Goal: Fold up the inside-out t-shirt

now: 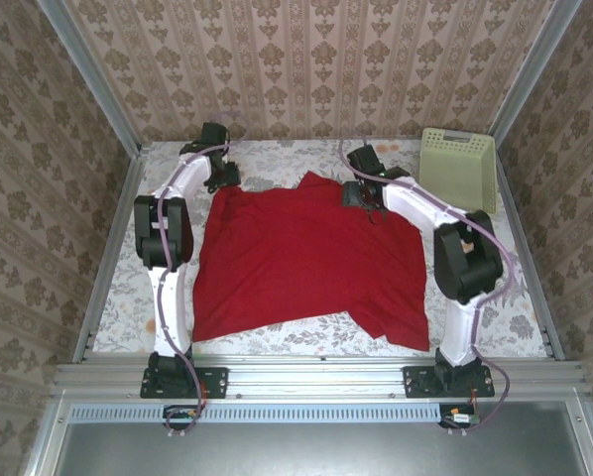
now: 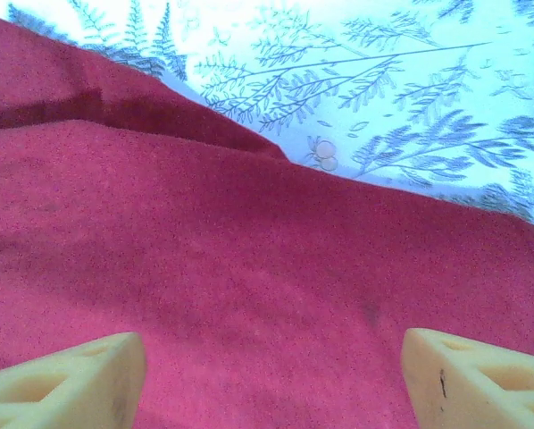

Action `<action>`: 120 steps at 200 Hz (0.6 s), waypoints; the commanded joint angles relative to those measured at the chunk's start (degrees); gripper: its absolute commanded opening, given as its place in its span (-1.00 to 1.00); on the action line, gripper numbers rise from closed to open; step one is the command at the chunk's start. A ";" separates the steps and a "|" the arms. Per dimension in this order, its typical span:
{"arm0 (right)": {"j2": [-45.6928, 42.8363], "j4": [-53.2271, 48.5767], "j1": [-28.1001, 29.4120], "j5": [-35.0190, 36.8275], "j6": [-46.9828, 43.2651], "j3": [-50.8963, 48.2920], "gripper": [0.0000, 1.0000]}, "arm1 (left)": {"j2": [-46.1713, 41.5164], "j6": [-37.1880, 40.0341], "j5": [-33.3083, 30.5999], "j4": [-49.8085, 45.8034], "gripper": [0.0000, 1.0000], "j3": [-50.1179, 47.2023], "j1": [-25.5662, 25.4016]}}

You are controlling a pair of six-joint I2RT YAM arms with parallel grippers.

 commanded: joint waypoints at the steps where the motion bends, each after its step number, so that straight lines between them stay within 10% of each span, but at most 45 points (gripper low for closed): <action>1: 6.07 -5.05 -1.27 -1.41 -2.30 6.10 0.54 | 1.85 0.87 0.18 -2.88 -0.31 1.44 0.79; 61: 9.77 -9.34 -3.84 -1.67 1.61 4.17 0.51 | 2.29 -1.59 5.11 -3.30 -1.00 2.95 3.43; 120: -3.82 -4.97 -4.39 -5.10 9.68 -18.31 0.27 | -10.97 -13.32 19.08 11.31 -1.00 -14.45 8.33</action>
